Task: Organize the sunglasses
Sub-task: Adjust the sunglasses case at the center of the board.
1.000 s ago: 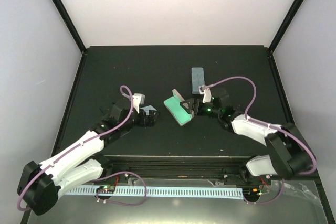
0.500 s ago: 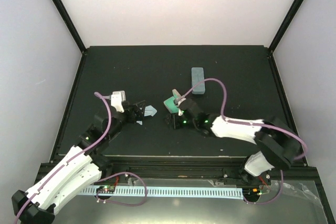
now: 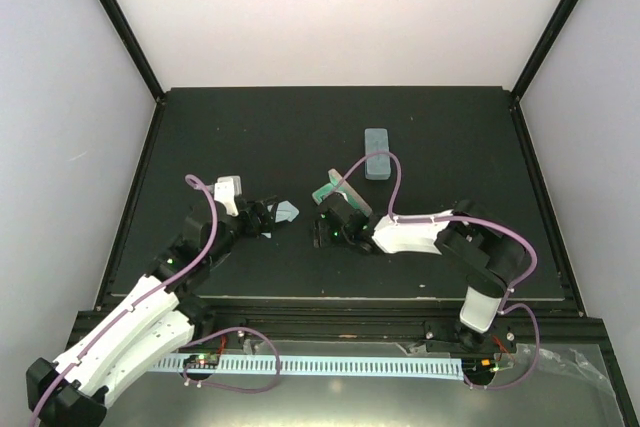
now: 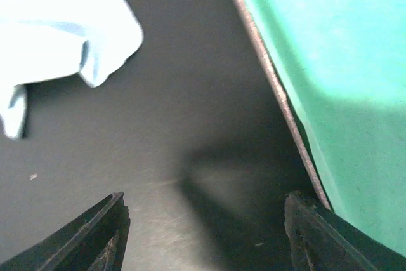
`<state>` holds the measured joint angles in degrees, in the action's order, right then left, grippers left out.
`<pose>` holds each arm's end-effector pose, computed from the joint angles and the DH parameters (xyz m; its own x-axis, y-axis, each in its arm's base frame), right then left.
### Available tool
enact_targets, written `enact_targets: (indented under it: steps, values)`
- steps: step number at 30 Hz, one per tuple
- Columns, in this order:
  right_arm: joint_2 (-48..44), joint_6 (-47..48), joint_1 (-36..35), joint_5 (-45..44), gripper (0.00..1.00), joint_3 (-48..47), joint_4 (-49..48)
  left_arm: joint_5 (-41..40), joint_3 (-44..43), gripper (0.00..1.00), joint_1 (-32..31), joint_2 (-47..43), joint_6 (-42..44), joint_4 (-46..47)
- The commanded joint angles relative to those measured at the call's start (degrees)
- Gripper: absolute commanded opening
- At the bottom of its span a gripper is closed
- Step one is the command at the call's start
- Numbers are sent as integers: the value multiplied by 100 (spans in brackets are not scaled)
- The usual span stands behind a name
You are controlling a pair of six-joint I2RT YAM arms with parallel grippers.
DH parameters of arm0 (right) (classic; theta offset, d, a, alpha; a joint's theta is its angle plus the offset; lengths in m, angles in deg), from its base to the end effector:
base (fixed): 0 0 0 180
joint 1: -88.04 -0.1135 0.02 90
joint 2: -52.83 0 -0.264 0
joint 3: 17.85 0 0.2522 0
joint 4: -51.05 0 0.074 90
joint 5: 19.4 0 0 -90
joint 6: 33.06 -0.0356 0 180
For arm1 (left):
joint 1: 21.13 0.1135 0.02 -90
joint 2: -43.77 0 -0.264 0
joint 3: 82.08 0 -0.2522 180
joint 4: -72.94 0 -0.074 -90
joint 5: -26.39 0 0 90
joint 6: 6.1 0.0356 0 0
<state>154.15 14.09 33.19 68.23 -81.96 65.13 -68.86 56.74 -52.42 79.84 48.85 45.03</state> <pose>0.1976 0.2781 0.1343 -0.8748 -0.0622 -0.4804 -0.2825 0.8711 0.4017 0.1373 -0.0796 0.2490 -0.5267 -0.3491 -0.7750 0.1742 0.8481 -0.5004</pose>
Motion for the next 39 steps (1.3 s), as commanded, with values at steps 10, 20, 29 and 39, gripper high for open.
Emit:
enact_targets:
  steps: [10,20,29,39]
  values:
    - [557,-117,346,-2118,72,-645,1416,342,0,99,106,130,55,-41]
    - [587,56,388,-1835,72,-828,1380,363,9,99,128,102,58,-81]
    - [138,330,364,-1028,69,-626,1075,318,-7,99,142,54,97,-116]
    - [262,573,36,134,65,-729,23,-89,-131,99,163,-495,101,-420]
